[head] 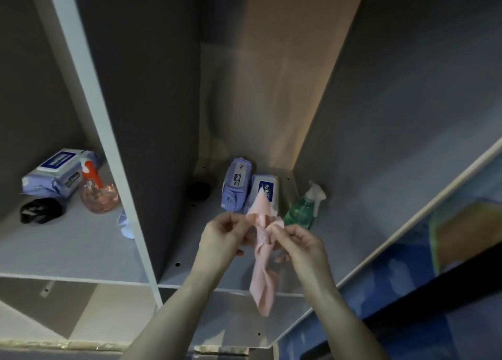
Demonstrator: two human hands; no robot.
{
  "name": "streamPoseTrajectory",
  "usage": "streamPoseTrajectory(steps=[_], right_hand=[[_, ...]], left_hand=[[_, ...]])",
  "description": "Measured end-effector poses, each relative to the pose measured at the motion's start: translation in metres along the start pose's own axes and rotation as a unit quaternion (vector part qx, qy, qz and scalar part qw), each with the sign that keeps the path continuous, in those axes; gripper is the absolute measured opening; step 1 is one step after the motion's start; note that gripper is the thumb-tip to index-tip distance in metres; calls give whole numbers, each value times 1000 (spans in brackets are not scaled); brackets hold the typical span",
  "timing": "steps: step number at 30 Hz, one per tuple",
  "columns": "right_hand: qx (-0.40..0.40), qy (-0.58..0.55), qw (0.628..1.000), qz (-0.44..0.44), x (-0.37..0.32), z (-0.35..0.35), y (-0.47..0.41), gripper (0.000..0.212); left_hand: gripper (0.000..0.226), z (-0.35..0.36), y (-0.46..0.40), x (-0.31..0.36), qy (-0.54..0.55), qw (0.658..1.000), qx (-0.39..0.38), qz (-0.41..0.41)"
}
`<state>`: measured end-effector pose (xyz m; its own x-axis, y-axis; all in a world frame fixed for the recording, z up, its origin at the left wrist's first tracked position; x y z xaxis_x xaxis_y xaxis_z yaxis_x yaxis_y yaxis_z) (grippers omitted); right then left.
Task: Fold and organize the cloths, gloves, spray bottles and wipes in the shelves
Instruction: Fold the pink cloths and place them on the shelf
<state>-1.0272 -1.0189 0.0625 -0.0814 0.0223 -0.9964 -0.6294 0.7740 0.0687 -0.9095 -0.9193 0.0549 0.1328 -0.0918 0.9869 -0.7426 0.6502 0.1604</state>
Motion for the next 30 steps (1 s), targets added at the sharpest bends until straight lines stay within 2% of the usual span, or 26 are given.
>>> streamPoseTrajectory(steps=[2, 4, 5, 7, 9, 11, 14, 16, 19, 23, 27, 30], right_hand=[[9, 3, 1000, -7, -6, -2, 3, 16], [20, 5, 999, -27, -12, -2, 5, 17], [27, 3, 999, -41, -14, -1, 6, 18], [41, -6, 997, -66, -17, 0, 8, 19], [43, -10, 996, -73, -19, 0, 10, 18], [38, -8, 997, -70, -19, 1, 10, 16], [48, -38, 995, -75, -19, 1, 13, 8], [52, -31, 990, -124, -20, 3, 19, 22], [-2, 23, 980, -199, -26, 8, 29, 28], [-76, 90, 971, -209, -25, 8, 26, 25], [-71, 114, 972, -192, -21, 11, 26, 36], [-53, 48, 982, -175, -25, 15, 29, 24]], left_hand=[[24, -5, 6, 6, -101, 982, 52, 148], [34, -6, 11, 11, -171, 948, 12, 267], [37, -5, 12, 13, -203, 936, -30, 286], [43, -6, 11, 13, -261, 921, -88, 276], [44, -8, 9, 11, -278, 915, -98, 277], [38, -7, 10, 13, -234, 934, -100, 253], [23, -6, 13, 18, -127, 976, -88, 156], [18, -7, 16, 21, -88, 986, -64, 125], [18, -10, 21, 26, -63, 990, -53, 114], [18, -14, 23, 31, -11, 994, -48, 98], [15, -12, 27, 40, 13, 992, -72, 104], [21, -10, 28, 40, 11, 989, -86, 120]])
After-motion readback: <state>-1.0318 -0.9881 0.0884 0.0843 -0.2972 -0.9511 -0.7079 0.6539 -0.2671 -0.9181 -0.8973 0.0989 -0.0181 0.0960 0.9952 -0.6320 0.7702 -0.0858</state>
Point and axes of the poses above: each hand's wrist, its own y-axis away from the middle knuckle, its own z-axis out of the palm, x = y × z, the point moved 2 cm from there along -y, towards the middle knuckle, and after that the axes turned 1 degree about -x, right-handed, at the moved point
